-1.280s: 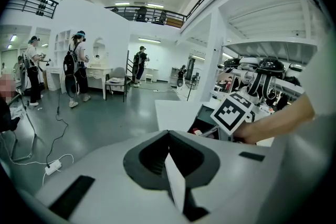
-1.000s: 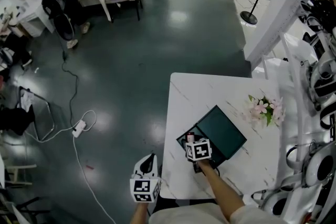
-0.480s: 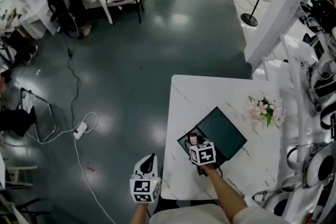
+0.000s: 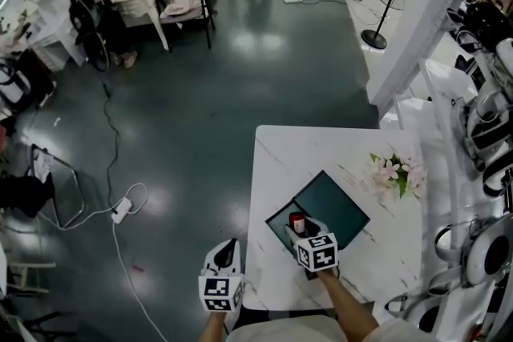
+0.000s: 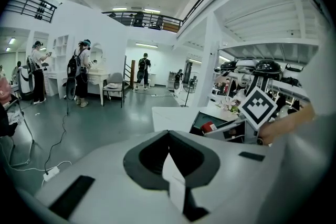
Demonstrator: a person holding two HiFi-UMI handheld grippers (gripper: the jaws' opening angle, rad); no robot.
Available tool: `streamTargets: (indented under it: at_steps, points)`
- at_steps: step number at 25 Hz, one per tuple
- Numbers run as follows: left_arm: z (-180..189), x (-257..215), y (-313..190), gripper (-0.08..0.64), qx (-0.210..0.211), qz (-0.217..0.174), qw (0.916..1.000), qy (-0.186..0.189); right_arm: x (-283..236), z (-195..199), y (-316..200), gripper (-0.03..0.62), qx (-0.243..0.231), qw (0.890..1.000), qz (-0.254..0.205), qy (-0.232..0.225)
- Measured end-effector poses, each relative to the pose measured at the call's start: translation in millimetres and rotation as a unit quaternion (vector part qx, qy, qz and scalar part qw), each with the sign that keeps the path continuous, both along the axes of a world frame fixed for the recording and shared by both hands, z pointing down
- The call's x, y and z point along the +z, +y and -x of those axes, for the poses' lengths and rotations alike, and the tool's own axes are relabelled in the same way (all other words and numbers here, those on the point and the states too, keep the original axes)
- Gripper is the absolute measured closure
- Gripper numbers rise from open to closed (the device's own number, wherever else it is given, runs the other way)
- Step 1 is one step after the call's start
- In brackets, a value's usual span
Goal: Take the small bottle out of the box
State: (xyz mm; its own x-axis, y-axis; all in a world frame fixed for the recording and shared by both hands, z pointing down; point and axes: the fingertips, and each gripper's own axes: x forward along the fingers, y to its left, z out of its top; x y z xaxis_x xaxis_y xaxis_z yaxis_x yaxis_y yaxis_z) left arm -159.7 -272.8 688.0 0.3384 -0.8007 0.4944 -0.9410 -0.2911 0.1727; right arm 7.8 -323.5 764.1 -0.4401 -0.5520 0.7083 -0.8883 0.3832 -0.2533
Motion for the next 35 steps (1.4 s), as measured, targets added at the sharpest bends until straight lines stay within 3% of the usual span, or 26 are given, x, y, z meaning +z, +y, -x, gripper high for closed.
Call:
streamTargets:
  at_steps: [16,35]
  points:
    - [-21,-47,-16,0.541,0.013,-0.051,0.9986,-0.002,-87,-27,-5,0.353,0.030,0.995,-0.084,-0.036]
    - [-51,-139,-34,0.541,0.046,-0.151,0.9875,-0.004,-214,-52,-13,0.353,0.038,0.972,-0.229,-0.047]
